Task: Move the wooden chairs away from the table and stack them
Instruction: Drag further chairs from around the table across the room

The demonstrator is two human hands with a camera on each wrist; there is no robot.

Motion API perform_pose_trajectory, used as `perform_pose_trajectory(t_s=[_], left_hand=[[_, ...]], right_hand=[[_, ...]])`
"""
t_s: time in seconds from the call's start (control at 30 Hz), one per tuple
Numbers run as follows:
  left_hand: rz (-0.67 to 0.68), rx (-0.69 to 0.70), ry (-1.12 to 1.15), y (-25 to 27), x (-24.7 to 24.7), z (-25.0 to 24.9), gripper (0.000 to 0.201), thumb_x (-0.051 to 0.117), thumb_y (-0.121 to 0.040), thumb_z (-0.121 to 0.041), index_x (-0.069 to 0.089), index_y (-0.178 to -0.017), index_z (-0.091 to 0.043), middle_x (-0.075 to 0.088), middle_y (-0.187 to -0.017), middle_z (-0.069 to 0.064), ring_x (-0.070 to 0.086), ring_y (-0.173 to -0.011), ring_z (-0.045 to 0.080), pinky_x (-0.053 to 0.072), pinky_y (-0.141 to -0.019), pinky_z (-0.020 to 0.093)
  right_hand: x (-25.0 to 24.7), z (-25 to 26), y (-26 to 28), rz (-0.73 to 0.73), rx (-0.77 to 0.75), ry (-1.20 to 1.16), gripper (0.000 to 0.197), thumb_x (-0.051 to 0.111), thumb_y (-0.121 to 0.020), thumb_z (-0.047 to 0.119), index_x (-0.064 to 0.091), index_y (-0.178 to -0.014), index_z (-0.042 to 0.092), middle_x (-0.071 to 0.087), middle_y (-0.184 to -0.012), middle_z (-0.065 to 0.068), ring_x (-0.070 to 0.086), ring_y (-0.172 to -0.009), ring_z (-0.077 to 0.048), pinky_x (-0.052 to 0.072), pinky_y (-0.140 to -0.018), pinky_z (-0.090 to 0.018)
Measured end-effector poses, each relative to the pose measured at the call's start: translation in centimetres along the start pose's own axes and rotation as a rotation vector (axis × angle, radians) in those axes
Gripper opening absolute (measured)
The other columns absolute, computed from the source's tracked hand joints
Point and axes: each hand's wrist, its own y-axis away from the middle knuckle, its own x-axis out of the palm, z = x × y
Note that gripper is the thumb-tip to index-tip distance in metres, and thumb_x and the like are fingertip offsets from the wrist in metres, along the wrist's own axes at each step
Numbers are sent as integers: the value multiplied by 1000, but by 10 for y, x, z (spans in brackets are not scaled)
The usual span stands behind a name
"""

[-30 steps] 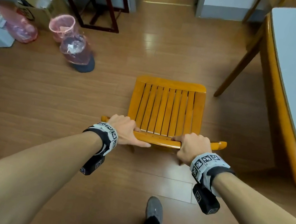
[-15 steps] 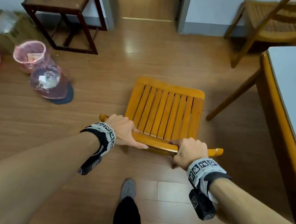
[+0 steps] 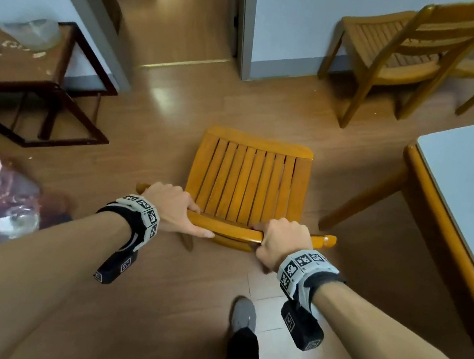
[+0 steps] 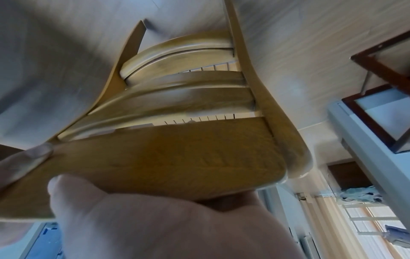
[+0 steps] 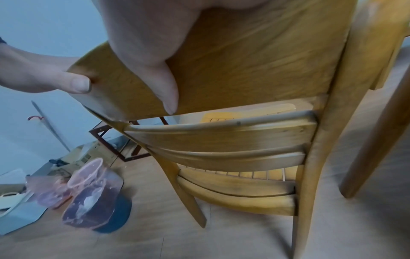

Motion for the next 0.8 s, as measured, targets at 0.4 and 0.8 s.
perform_pose_trajectory(t_s=[0.4, 0.8], left_hand=[[-16, 84, -44, -207, -124, 96, 97, 25, -62, -101, 65, -127, -41, 69, -91, -10, 53, -74, 14, 39, -61, 27], [-61, 189, 0, -418, -257, 192, 104, 26, -55, -104, 69, -122, -37, 70, -92, -8, 57, -79, 17, 42, -70, 31]], right_hand=[[-121, -59, -200, 19, 88, -108, 30, 58, -86, 43, 63, -115, 41, 65, -83, 9, 63, -79, -20, 47, -69, -32], [-246, -117, -387, -14, 258, -161, 37, 54, -85, 51, 60, -122, 49, 69, -96, 9, 63, -84, -21, 47, -71, -31]])
